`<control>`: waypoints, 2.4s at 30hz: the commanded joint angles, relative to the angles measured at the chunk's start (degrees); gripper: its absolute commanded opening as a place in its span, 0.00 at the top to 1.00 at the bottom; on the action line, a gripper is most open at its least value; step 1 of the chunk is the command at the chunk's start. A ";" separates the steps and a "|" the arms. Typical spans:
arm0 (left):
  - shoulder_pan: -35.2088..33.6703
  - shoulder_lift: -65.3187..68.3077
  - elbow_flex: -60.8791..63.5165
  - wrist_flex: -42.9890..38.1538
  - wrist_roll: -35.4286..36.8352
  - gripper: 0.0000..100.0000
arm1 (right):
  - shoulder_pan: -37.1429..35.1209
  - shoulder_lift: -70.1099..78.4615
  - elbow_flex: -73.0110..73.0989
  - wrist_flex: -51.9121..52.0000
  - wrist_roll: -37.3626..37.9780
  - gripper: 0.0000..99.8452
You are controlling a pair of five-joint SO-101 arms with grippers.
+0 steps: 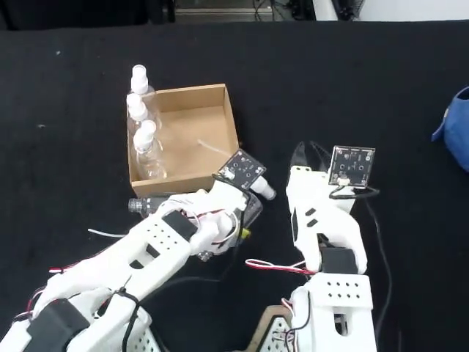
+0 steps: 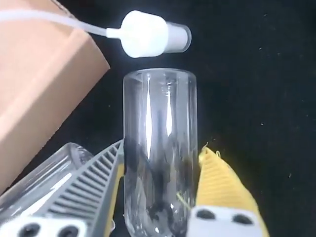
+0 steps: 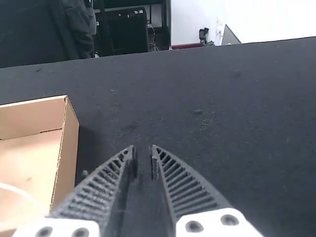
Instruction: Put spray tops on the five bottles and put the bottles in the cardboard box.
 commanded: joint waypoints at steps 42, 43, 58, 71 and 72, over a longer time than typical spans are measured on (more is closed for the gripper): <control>2.15 -0.88 -5.32 34.11 -16.70 0.79 | 1.32 -1.54 -3.74 -1.67 0.09 0.97; 2.07 -0.88 -5.05 33.76 -16.62 0.79 | 1.23 -1.54 -3.74 -1.67 0.09 0.97; -1.10 -17.76 3.21 34.29 -16.97 0.95 | 0.97 -1.54 -3.65 -1.67 0.09 0.97; -16.48 -28.31 -15.60 59.69 -28.04 0.97 | 0.88 -1.54 -3.74 -1.85 0.09 0.97; -19.91 -28.31 -17.80 60.40 -29.10 0.97 | 0.88 -1.54 -3.74 -1.93 0.09 0.97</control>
